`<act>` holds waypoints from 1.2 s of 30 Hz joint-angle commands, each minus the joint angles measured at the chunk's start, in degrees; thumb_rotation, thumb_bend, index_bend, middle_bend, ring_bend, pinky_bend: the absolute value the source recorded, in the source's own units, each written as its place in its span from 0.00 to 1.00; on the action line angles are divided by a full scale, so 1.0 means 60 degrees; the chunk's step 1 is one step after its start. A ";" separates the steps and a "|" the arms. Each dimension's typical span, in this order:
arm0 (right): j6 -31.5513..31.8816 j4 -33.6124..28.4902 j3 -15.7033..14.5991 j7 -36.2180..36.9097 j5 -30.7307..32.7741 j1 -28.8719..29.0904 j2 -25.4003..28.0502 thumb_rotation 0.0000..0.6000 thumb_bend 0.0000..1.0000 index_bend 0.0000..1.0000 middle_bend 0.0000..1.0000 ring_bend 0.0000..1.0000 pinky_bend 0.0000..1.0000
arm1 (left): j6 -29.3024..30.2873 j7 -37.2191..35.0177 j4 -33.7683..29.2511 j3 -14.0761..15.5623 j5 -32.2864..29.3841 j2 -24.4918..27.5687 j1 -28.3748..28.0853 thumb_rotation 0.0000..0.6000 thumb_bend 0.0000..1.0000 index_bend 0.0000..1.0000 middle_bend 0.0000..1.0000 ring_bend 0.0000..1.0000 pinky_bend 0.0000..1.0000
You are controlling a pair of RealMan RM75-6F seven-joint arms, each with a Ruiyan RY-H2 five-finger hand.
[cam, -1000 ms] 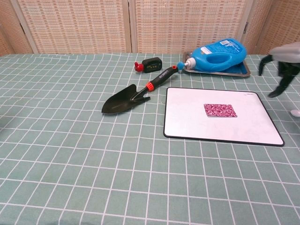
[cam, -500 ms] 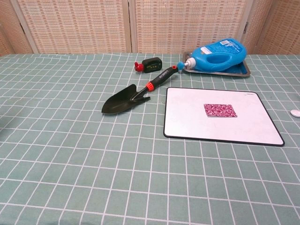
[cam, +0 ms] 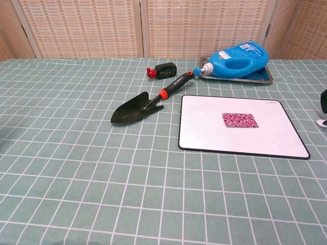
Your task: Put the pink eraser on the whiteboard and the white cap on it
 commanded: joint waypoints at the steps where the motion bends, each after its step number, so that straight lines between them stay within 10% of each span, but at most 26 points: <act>1: -0.0039 0.0102 -0.0002 -0.0046 -0.0045 -0.0018 -0.0053 0.85 0.24 0.50 0.96 0.94 1.00 | 0.0007 -0.0012 0.0000 -0.0004 -0.0002 0.0002 0.0002 1.00 0.19 0.00 0.00 0.00 0.00; 36: -0.0686 0.0524 0.0198 -0.0365 0.0002 0.0099 -0.0360 0.84 0.26 0.49 0.96 0.94 1.00 | -0.0046 -0.0122 0.0015 -0.0039 -0.0054 0.0016 -0.0017 1.00 0.19 0.00 0.00 0.00 0.00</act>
